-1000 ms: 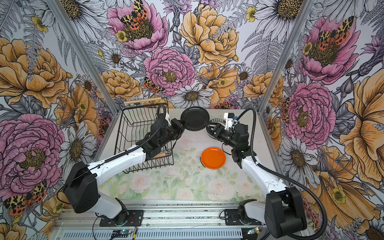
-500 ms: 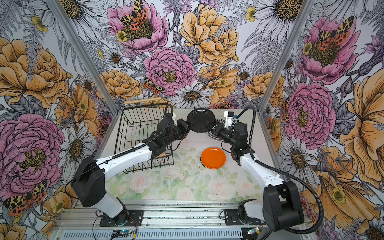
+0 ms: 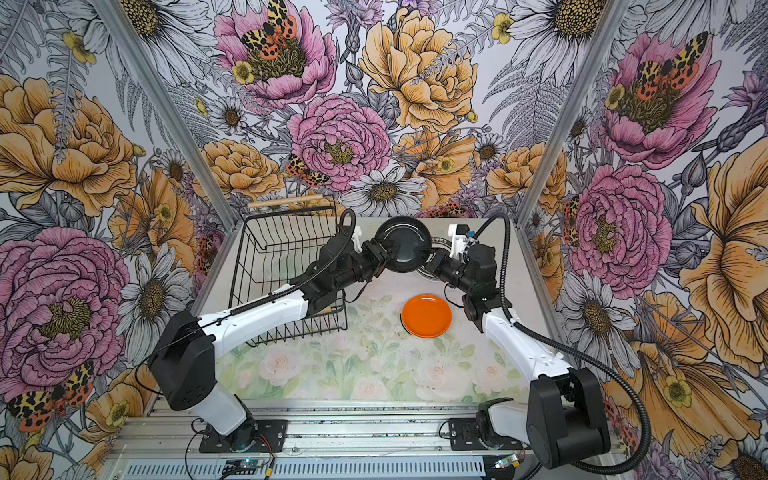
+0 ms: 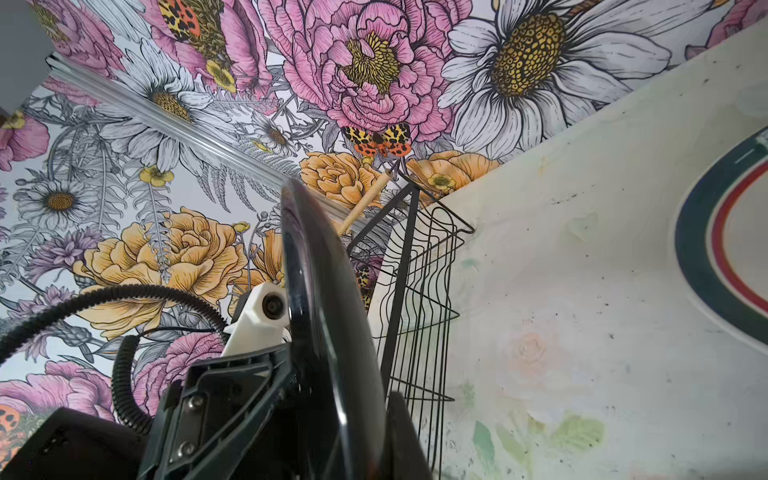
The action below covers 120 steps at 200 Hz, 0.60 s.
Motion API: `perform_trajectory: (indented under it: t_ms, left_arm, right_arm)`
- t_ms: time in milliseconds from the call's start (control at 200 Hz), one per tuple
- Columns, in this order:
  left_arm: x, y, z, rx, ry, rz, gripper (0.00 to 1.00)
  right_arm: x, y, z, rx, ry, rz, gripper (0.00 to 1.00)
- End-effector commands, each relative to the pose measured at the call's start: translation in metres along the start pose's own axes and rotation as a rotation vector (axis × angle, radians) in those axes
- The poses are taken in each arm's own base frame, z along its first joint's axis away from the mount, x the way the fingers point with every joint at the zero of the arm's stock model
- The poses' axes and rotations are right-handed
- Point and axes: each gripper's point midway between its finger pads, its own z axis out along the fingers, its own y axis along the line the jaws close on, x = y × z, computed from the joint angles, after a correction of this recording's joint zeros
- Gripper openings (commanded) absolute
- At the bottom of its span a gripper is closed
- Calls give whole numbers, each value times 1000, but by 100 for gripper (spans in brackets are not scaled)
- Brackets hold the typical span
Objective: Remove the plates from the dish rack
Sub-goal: 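Open the left gripper and withdraw while the right gripper takes the dark plate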
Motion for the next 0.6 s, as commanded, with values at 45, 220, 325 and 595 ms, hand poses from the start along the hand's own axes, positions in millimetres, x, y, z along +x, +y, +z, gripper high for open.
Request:
perform_trajectory:
  t_ms: [45, 220, 325, 595]
  left_arm:
    - [4, -23, -25, -1, 55, 118, 64]
    - [-8, -20, -67, -167, 48, 364, 69]
    - [-18, 0, -104, -338, 29, 503, 70]
    - [-81, 99, -251, -870, -265, 552, 72]
  right_arm:
    - [-41, 33, -23, 34, -66, -257, 0]
    - [-78, 37, -60, 293, -117, -551, 0]
    - [-99, 18, -92, 556, -176, -629, 0]
    - [-76, -62, -151, 980, -179, -448, 0]
